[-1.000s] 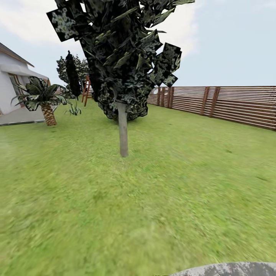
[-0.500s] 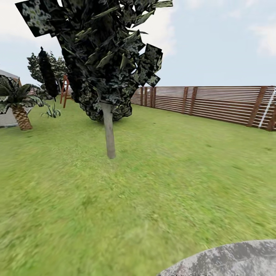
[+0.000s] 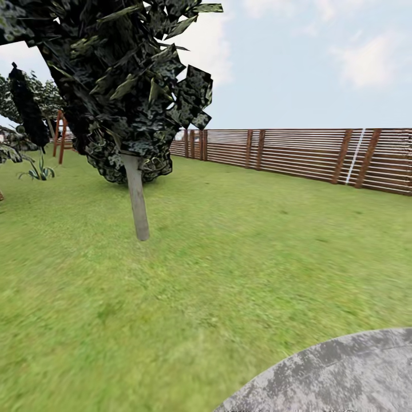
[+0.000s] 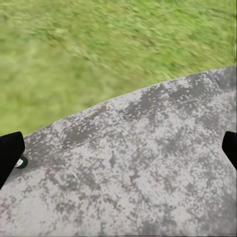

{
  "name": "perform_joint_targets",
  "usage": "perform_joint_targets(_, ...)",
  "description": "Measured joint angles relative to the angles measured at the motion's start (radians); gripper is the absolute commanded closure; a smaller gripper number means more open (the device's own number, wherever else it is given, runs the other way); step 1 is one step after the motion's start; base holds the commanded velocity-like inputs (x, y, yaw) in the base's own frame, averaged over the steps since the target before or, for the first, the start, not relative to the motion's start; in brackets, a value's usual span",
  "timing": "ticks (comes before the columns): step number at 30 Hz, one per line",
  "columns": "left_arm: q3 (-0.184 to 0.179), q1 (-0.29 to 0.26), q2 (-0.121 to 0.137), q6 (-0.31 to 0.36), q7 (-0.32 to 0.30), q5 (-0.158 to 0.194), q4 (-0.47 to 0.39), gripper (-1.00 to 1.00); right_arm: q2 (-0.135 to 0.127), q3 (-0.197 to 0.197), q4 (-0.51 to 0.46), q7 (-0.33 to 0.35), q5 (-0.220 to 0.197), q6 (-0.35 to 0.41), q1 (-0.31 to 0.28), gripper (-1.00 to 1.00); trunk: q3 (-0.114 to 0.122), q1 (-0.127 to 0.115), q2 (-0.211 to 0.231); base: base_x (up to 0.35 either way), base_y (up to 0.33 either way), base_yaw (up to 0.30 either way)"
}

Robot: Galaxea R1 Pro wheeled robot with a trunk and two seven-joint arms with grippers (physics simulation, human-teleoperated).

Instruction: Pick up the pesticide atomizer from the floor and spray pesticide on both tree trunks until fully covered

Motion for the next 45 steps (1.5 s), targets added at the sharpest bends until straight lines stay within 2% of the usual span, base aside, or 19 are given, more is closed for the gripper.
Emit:
perform_joint_targets(9, 0.000, 0.000, 0.000, 0.000, 0.000, 0.000, 0.000, -1.00, 0.000, 0.000, 0.000, 0.000, 0.000, 0.000, 0.000, -1.00, 0.000, 0.000, 0.000, -0.026, 0.000, -0.290)
perform_joint_targets(23, 0.000, 0.000, 0.000, 0.000, 0.000, 0.000, 0.000, -1.00, 0.000, 0.000, 0.000, 0.000, 0.000, 0.000, 0.000, -1.00, 0.000, 0.000, 0.000, -0.292, 0.081, -0.290)
perform_joint_targets(38, 0.000, 0.000, 0.000, 0.000, 0.000, 0.001, 0.000, -1.00, 0.000, 0.000, 0.000, 0.000, 0.000, 0.000, 0.000, -1.00, 0.000, 0.000, 0.000, -0.015, 0.008, -0.290)
perform_joint_targets(45, -0.001, 0.000, 0.000, -0.041, 0.000, 0.001, 0.000, -1.00, 0.000, 0.000, -0.001, 0.000, 0.000, 0.000, 0.000, -1.00, 0.000, 0.000, 0.000, -0.191, 0.114, -0.290)
